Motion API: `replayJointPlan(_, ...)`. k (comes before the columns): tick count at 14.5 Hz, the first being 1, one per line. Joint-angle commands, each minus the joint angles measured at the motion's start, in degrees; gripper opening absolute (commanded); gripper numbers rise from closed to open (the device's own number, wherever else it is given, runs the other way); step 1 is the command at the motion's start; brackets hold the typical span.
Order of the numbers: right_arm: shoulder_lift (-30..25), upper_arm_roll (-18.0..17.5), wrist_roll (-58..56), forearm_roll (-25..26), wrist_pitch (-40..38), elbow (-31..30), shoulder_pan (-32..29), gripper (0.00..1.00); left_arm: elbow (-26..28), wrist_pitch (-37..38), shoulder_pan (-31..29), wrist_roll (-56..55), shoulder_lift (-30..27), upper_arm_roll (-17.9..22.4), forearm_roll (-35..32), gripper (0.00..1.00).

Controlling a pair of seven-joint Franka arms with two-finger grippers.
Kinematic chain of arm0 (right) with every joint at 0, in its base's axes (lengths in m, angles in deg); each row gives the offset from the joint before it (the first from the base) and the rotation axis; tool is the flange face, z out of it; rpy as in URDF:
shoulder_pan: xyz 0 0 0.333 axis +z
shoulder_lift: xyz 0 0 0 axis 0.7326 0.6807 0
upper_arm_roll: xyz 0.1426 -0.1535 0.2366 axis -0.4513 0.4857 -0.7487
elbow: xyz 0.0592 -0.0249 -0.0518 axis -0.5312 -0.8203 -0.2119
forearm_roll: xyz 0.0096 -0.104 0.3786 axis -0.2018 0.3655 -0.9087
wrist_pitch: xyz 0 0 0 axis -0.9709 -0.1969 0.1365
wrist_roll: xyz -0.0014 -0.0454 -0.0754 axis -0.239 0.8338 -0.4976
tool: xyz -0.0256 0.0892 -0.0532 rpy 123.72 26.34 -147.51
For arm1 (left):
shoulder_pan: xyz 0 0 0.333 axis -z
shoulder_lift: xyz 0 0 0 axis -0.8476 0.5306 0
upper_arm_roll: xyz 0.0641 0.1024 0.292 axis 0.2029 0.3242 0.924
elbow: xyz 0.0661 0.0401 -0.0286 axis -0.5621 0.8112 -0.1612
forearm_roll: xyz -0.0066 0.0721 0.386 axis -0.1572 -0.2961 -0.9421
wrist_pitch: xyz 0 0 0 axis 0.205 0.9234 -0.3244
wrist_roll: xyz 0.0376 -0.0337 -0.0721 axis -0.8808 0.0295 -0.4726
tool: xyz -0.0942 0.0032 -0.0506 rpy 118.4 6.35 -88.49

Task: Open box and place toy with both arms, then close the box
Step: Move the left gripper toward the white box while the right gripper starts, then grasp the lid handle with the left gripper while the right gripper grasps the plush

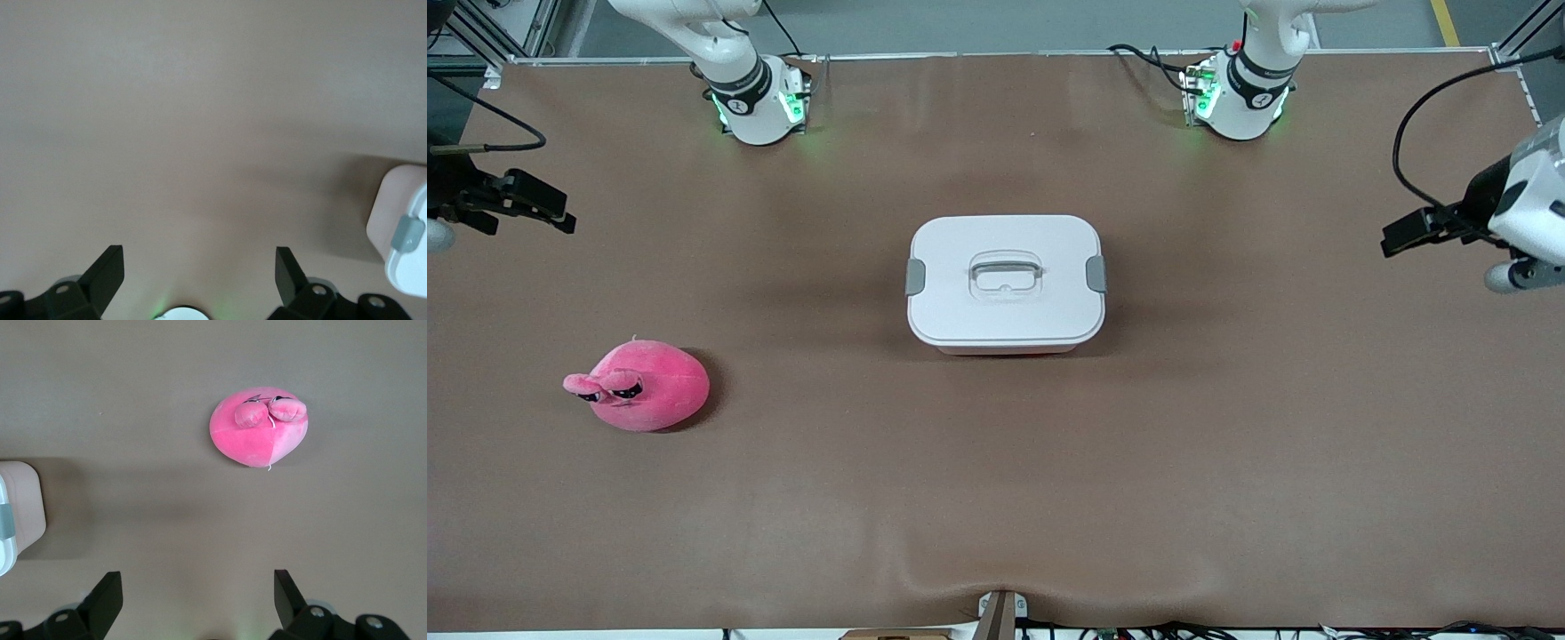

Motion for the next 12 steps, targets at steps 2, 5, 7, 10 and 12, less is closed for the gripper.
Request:
replayJointPlan(2,0.39,0.05,-0.24,0.78,-0.52,1.03,0.15,1.00,-1.59,0.43,0.12,-10.78,0.62,-2.44,0.27,1.00)
replayJointPlan(5,1.36,0.14,-0.15,0.96,-0.69,1.03,-0.55,1.00,-1.24,0.17,0.21,-20.88,1.50,-5.25,2.37,1.00)
replayJointPlan(7,1.62,0.05,-0.24,0.96,-0.26,1.03,-0.55,1.00,-1.15,-0.79,0.21,-28.26,1.59,-7.97,3.25,1.00)
replayJointPlan(10,3.02,0.05,-0.24,0.96,0.10,1.12,-0.55,1.00,-0.36,-1.50,0.21,-37.59,2.47,-11.31,3.61,1.00)
replayJointPlan(12,4.34,0.05,-0.24,1.05,0.19,1.12,-0.55,1.00,0.17,-2.03,0.30,-40.33,2.56,-12.11,4.05,1.00)
